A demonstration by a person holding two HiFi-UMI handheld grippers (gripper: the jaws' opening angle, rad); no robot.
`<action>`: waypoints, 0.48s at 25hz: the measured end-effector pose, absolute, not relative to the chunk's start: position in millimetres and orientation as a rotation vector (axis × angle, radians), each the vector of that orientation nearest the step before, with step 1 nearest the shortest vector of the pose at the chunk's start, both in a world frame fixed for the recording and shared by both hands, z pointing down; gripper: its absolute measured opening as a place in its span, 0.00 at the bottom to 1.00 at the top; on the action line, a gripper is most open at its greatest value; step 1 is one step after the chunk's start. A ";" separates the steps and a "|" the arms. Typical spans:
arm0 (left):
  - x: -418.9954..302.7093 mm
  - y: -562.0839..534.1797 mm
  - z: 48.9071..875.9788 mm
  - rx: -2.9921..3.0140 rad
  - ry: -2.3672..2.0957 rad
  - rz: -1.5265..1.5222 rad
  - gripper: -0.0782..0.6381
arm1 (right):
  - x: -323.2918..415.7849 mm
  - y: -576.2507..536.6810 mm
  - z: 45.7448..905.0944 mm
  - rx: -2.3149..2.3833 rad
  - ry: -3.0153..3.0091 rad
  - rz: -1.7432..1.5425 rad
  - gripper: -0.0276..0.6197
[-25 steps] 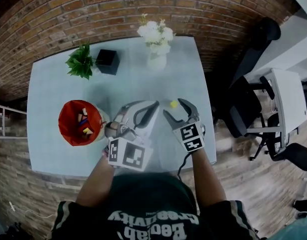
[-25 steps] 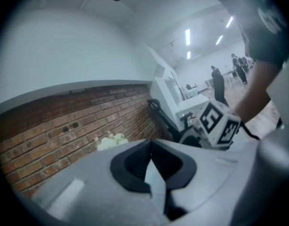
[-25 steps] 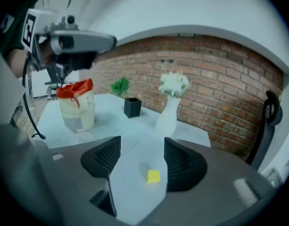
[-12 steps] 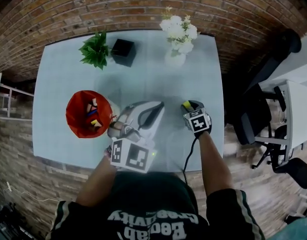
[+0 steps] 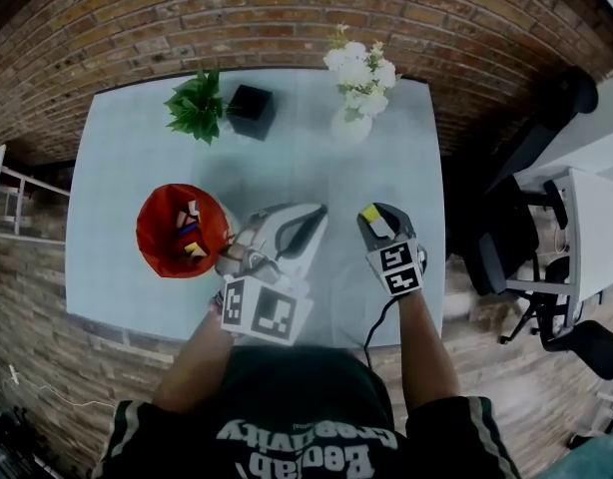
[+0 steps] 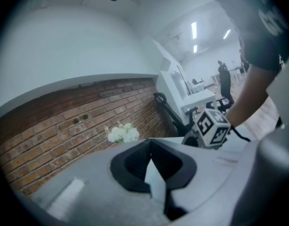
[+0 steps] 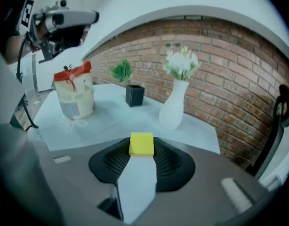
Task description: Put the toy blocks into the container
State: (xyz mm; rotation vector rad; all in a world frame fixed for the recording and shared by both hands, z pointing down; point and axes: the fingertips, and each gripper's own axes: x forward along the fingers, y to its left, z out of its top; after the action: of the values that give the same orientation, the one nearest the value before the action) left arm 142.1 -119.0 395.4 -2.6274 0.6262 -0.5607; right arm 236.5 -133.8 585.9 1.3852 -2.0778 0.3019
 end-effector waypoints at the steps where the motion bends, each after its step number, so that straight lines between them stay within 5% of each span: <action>1: 141.9 -118.5 392.2 -2.625 0.627 -0.552 0.12 | 228.5 -130.3 562.1 1.405 -2.108 0.240 0.28; 12: 133.2 -100.2 363.9 -2.612 0.613 -0.470 0.12 | 161.2 -64.6 375.9 1.505 -2.279 -0.264 0.28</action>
State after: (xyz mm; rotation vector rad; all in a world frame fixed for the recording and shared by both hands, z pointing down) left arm 133.2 -100.2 363.9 -2.6115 0.6126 -0.4704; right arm 161.2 -64.6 375.9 1.5055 -2.2791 -0.2644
